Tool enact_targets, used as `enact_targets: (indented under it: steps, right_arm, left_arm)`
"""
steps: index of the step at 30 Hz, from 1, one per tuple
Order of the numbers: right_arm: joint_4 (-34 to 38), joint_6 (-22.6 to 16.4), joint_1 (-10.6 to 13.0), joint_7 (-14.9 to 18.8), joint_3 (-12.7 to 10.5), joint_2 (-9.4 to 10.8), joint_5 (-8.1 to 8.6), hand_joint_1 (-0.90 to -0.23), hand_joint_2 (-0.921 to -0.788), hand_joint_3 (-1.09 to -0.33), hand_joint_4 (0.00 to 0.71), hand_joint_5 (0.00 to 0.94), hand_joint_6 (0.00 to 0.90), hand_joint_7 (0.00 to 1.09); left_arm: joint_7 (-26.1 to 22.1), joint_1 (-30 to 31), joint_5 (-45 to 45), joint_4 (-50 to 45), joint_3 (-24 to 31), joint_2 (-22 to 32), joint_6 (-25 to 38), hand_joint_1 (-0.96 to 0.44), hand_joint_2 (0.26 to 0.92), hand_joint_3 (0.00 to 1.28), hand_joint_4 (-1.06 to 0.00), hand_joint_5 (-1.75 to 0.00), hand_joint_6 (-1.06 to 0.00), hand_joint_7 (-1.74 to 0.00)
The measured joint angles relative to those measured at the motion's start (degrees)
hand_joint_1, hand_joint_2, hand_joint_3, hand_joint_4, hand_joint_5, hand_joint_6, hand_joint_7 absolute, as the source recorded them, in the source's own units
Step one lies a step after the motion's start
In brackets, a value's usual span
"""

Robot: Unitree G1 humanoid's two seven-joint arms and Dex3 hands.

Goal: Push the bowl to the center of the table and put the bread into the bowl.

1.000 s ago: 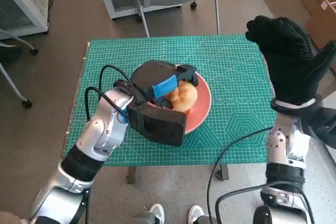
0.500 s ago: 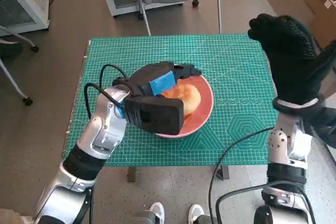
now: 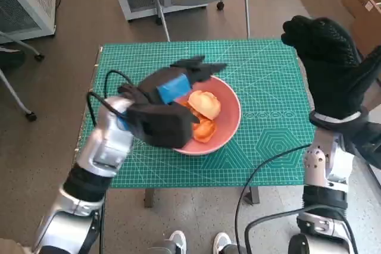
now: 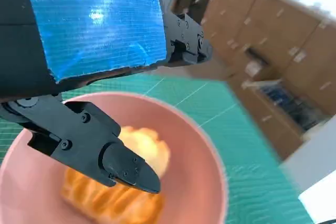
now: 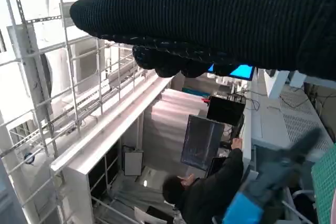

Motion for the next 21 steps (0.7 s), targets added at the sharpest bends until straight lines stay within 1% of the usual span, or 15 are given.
enact_targets:
  steps: [3, 4, 6, 7, 12, 15, 18, 21]
  right_arm:
    - [0.04, 0.20, -0.02, -0.09, 0.16, 0.00, -0.02, -0.659, -0.921, -0.746, 0.294, 0.001, 0.381, 0.00]
    - [0.05, 0.31, -0.03, -0.13, 0.15, -0.01, -0.01, -0.660, -0.921, -0.743, 0.295, 0.001, 0.383, 0.00]
    - [0.05, 0.66, -0.12, -0.34, 0.16, -0.08, -0.01, -0.662, -0.921, -0.740, 0.296, 0.002, 0.385, 0.00]
    - [0.02, 0.82, -0.22, -0.43, 0.14, -0.14, -0.01, -0.662, -0.921, -0.738, 0.296, 0.002, 0.386, 0.00]
    - [-0.41, 2.06, -1.32, -1.43, 0.27, -0.58, -0.11, -0.671, -0.921, -0.730, 0.293, 0.000, 0.389, 0.01]
    - [-0.84, 2.98, -2.49, -2.39, 0.60, -0.85, -0.41, -0.679, -0.921, -0.725, 0.292, 0.000, 0.389, 0.00]
    - [-0.88, 3.28, -3.90, -3.29, 0.94, -1.28, -1.35, -0.686, -0.921, -0.718, 0.292, 0.000, 0.384, 0.00]
    - [-0.80, 3.31, -5.37, -3.97, 1.01, -1.68, -2.24, -0.690, -0.921, -0.710, 0.293, 0.000, 0.382, 0.00]
  left_arm:
    - [0.08, 0.55, -6.31, 2.21, 3.98, -0.26, -4.19, -0.63, 0.848, 0.05, 0.00, 0.00, -0.14, -0.03]
    - [0.09, 0.69, -7.80, 2.67, 5.05, -0.37, -5.19, -0.64, 0.872, 0.06, 0.00, 0.00, -0.14, -0.03]
    - [-0.08, 1.07, -11.94, 3.12, 7.59, -1.09, -6.46, -0.65, 0.896, 0.09, 0.00, 0.00, -0.13, -0.03]
    - [-0.15, 1.26, -14.56, 3.25, 9.17, -1.73, -6.98, -0.67, 0.905, 0.12, 0.00, 0.00, -0.13, -0.03]
    - [0.12, 2.06, -26.53, 2.69, 16.15, -5.71, -8.51, -0.73, 0.918, 0.23, 0.00, 0.00, -0.13, -0.03]
    - [1.36, 2.78, -33.38, 1.02, 20.33, -8.69, -9.01, -0.73, 0.920, 0.26, 0.00, 0.00, -0.14, -0.03]
    - [3.16, 3.59, -36.29, -1.01, 22.52, -10.10, -10.46, -0.73, 0.921, 0.27, 0.00, 0.00, -0.14, -0.04]
    - [4.61, 4.25, -36.46, -2.87, 23.50, -10.19, -11.29, -0.72, 0.921, 0.27, 0.00, 0.00, -0.14, -0.05]
